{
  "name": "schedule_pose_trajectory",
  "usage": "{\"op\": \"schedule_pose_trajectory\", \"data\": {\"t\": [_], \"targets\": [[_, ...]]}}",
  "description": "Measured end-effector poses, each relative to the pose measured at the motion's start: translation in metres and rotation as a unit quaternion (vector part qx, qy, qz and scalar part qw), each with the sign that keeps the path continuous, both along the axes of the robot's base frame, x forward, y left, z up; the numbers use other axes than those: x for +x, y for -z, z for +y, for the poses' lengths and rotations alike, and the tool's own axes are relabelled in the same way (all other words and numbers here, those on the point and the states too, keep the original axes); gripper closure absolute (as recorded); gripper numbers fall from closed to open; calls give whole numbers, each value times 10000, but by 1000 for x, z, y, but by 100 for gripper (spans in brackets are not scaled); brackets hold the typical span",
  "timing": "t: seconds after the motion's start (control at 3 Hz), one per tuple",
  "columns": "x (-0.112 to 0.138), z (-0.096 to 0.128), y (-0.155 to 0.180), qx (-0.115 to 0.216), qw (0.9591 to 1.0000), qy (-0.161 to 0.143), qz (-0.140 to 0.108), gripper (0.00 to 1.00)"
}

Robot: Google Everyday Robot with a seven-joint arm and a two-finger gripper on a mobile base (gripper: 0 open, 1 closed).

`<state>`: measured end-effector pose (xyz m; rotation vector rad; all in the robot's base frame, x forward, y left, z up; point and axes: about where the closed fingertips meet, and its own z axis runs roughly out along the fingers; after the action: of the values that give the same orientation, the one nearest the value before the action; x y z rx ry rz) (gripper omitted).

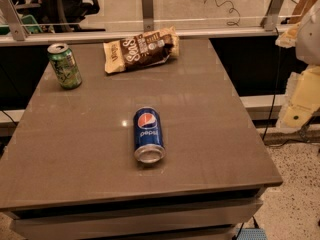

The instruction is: Place pepsi can upright

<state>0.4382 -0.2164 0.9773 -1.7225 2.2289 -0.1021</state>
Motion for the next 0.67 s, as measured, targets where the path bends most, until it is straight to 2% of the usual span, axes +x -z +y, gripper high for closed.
{"op": "schedule_pose_trajectory", "data": {"t": [0.33, 0.67], "targets": [[0, 0, 0, 0, 10000, 0, -1, 0], [4, 6, 0, 26, 9999, -124, 6, 0]]}}
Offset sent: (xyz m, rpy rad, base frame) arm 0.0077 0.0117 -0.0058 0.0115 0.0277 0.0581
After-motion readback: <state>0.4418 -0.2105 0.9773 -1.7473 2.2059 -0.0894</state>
